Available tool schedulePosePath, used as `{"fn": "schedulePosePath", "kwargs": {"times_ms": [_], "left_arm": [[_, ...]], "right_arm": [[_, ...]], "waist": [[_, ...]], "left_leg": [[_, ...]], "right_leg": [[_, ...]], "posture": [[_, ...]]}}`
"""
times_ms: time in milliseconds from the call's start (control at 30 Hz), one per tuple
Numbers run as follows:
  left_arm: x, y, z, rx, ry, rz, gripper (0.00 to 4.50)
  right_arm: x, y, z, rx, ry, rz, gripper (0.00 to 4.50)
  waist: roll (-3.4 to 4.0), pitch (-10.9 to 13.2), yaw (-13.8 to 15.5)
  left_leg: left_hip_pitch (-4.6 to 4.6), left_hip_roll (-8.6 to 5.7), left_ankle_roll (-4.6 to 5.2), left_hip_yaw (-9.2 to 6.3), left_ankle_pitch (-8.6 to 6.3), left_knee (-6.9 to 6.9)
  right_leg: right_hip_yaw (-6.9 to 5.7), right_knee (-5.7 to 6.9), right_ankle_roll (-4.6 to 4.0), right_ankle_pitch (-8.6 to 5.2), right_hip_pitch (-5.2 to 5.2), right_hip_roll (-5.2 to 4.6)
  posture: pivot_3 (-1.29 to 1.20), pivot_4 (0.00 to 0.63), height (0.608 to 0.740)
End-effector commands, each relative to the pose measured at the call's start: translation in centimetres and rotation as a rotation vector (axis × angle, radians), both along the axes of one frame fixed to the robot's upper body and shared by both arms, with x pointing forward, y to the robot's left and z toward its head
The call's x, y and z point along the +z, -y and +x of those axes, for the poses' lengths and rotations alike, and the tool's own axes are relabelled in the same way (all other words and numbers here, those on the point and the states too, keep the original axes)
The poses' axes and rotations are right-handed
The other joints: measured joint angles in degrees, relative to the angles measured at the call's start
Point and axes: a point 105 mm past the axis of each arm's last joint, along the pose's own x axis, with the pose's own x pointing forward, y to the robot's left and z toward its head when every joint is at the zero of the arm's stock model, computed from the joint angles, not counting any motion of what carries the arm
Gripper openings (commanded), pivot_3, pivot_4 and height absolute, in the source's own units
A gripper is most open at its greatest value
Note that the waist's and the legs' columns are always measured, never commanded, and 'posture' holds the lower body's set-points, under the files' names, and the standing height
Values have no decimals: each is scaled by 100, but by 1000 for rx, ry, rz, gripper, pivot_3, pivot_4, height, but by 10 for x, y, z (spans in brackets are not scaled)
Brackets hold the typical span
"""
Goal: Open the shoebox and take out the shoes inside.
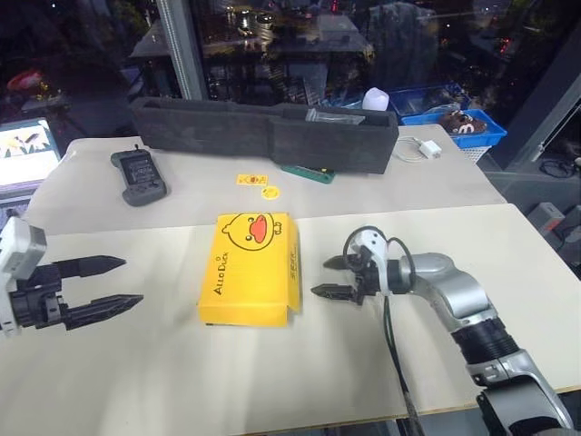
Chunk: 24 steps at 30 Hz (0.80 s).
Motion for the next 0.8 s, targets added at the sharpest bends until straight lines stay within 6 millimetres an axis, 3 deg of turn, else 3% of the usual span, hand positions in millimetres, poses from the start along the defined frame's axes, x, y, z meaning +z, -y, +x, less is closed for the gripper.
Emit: {"fn": "schedulePosePath", "kwargs": {"times_ms": [33, 133, 200, 400, 533, 667, 800], "left_arm": [[10, 2, -4, 13, 44, 7, 4500], [11, 1, -4, 31, 52, 4, 4500], [11, 1, -4, 40, 55, 5, 4500], [8, 6, -2, 40, 66, -14, 4500], [8, 11, -2, 25, 67, -27, 4500], [7, 14, -1, 19, 61, -38, 4500], [7, 15, 0, 17, 61, -39, 4500]], "right_arm": [[2, 1, 5, 7, 52, -14, 3791], [-1, 3, 5, 8, 56, -27, 2858], [-3, 5, 7, 4, 66, -37, 1934], [-5, -3, 4, 31, 65, -52, 81], [-4, -14, -3, 84, 65, -56, 26], [-7, -39, -11, 167, 130, -106, 26], [17, -56, -12, 171, 148, 0, 26]], "waist": [[0, 0, 29], [0, 0, 33], [0, 0, 25], [0, 0, 15], [0, 0, 9], [0, 0, -3], [0, 0, 1]], "left_leg": [[0, 0, -2, 0, -1, 0], [-4, -3, -5, 1, 0, 0], [-2, -3, -6, 3, 0, 0], [0, 1, -6, 4, 1, 0], [0, 3, -6, 5, 1, 0], [2, 5, -6, 4, 1, 0], [0, 8, -17, 4, 7, 0]], "right_leg": [[-1, -1, 1, 1, 0, -1], [-1, -2, 0, 0, -1, -4], [1, -2, -4, -1, -1, -4], [1, 3, -12, -2, -3, 3], [1, 3, -9, 1, -3, 6], [2, 5, -6, 3, -3, 8], [3, 10, -6, 10, -12, 14]], "posture": [[0, 150, 728], [0, 150, 728], [0, 150, 728], [0, 150, 728], [0, 150, 728], [0, 150, 728], [0, 150, 728]]}}
